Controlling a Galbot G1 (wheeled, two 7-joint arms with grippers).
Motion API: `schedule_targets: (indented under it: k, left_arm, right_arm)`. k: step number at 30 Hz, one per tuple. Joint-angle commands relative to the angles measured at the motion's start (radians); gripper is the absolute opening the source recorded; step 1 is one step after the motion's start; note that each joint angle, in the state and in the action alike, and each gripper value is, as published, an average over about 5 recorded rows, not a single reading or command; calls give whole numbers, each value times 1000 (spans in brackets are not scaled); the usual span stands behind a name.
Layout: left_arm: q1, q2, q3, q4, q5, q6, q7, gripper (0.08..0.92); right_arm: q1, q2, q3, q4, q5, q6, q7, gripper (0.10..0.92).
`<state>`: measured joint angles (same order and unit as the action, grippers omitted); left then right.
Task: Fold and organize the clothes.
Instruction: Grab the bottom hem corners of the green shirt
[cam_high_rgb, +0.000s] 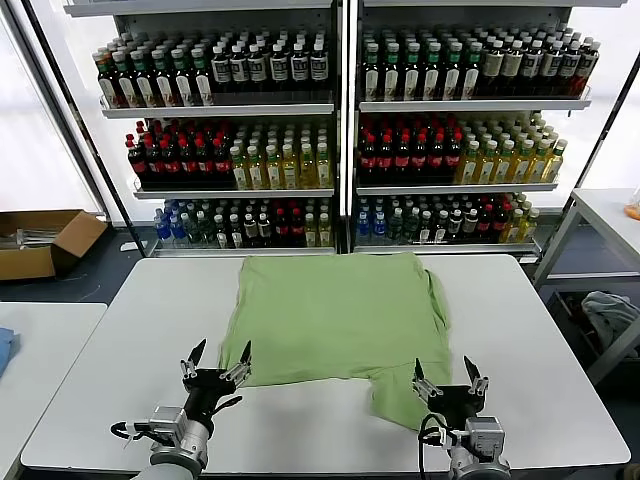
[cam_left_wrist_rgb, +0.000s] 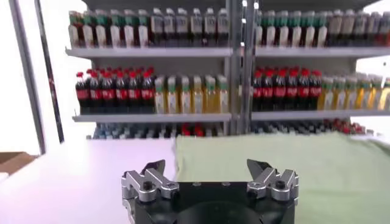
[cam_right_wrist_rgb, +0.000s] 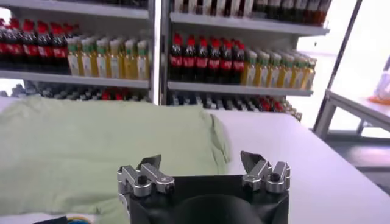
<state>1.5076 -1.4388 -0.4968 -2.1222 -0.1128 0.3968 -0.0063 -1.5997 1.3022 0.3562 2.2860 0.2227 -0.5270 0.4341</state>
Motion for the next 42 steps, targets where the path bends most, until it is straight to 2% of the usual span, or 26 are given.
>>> schedule_targets:
  k: [1, 18, 42]
  left_arm:
    - [1, 20, 1, 9, 0, 73, 1, 823]
    - [-16, 52, -20, 64, -28, 115, -5, 823]
    - [-22, 50, -24, 102, -44, 121, -6, 823]
  right_arm:
    - [-15, 3, 2, -3, 24, -13, 32, 823]
    - [-56, 29, -25, -14, 34, -15, 85, 823]
    - [-68, 50, -63, -71, 32, -17, 103, 823]
